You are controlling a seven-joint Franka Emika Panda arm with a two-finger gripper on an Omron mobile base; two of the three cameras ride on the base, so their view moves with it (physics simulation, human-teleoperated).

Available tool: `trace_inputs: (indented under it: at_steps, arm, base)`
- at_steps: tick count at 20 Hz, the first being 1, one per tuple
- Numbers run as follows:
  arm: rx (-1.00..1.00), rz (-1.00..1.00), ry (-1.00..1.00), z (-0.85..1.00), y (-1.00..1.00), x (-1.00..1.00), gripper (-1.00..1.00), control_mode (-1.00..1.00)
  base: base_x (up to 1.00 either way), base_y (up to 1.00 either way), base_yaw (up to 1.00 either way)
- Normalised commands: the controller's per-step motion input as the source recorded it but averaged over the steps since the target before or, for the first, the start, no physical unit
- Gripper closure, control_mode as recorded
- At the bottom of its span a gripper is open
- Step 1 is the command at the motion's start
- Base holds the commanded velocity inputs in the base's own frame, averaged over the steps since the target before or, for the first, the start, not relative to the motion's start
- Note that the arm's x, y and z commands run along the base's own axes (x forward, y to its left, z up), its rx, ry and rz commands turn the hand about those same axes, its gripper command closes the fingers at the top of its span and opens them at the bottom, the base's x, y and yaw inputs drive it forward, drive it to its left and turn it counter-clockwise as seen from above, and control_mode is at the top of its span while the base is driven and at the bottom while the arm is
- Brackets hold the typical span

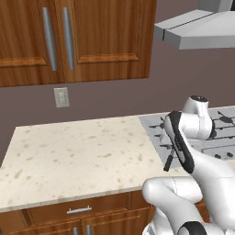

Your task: Place both pans onto different burners. Then place the squash and the fish on different pans.

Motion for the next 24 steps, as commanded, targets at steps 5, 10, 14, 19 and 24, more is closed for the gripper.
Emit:
trace_inputs:
  at_steps: [5,10,14,19,24]
  arm:
    - [0.00,0.17,-0.03,0.32,0.24,-0.35,-1.00,-1.00]
    - [-0.03,0.11,-0.21,0.03,0.33,-0.41,-1.00,-1.00]
    - [0.00,0.10,-0.16,0.07,0.30,-0.27,-1.00,-1.00]
    - [0.00,0.11,-0.16,0.17,0.23,-0.27,-1.00,-1.00]
    - [-0.02,0.09,-0.13,0.13,0.16,-0.21,-1.00,-1.00]
  base:
    - [0.00,0.00,0.00]
    - [0.00,0.00,0.00]
    - [0.00,0.00,0.00]
    - [0.00,0.00,0.00]
    - [0.00,0.00,0.00]
